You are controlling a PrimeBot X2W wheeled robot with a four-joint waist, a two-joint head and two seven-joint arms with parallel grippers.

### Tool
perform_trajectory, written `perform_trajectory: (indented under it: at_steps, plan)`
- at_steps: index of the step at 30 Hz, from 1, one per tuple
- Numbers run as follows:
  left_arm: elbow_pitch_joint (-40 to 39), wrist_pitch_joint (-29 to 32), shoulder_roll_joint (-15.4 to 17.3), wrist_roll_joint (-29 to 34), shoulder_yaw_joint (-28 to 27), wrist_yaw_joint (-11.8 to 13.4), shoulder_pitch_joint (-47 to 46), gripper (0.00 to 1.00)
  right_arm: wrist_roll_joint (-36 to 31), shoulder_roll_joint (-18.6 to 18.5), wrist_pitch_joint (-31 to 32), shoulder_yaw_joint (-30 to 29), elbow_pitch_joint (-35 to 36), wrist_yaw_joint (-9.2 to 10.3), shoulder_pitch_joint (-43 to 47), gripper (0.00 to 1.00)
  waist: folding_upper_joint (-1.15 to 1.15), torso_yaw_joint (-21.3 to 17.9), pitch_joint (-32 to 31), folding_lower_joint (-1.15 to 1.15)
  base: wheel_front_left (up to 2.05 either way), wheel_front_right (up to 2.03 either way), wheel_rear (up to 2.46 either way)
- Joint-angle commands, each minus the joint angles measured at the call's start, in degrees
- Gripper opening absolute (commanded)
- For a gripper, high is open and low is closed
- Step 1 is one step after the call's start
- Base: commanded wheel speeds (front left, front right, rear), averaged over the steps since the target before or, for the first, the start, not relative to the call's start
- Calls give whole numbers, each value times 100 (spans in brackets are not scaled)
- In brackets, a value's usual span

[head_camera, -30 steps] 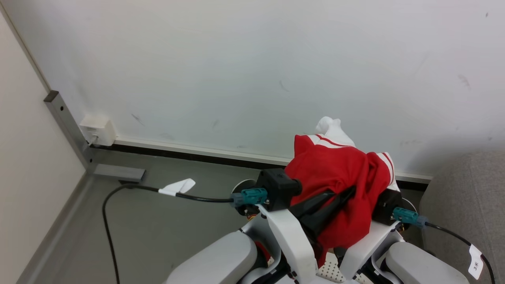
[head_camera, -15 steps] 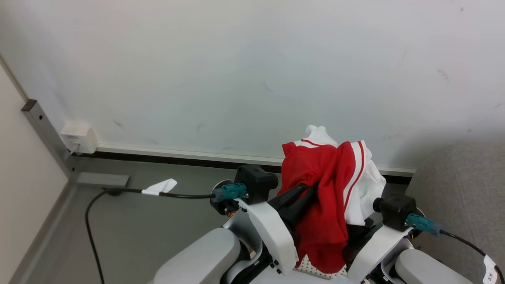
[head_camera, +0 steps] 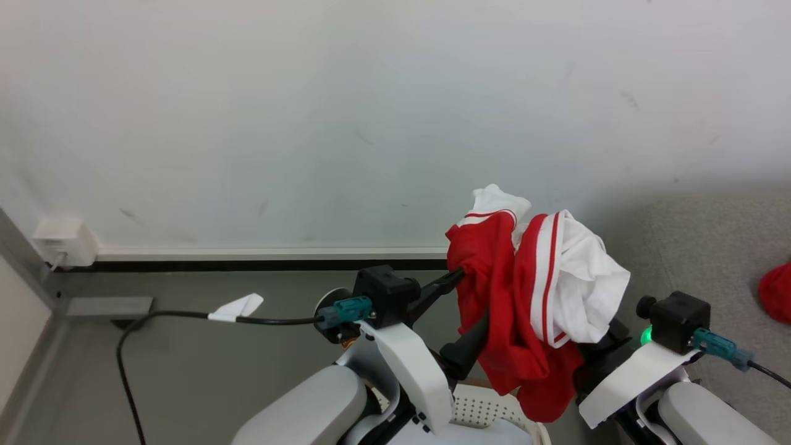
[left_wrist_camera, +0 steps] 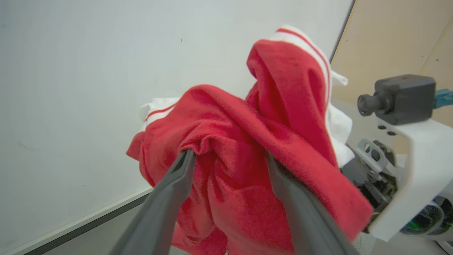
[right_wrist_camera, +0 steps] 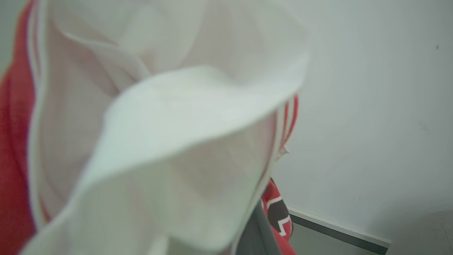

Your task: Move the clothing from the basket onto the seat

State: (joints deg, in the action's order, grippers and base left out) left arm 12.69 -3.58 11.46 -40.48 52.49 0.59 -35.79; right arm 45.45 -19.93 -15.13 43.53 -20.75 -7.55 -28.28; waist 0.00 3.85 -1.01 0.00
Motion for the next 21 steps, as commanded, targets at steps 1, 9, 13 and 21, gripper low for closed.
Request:
perform_trajectory:
  at_steps: [1,9,13,21]
  plan:
    - [-61,-37,36,48,-6,34,76,100,-84,-65,1,-165,20,13,121,0,0,-170,16,0,0,0,0]
    - [-201,-235,130,194,21,54,59,100,-293,-222,1,-837,172,13,293,0,0,-744,90,0,0,0,0]
    - [-176,-378,161,291,12,72,12,100,-391,-300,1,-1079,285,13,332,0,0,-1099,144,0,0,0,0]
    - [-19,-691,152,349,42,-53,-69,100,-535,-396,1,-1518,636,13,452,0,0,-1821,294,0,0,0,0]
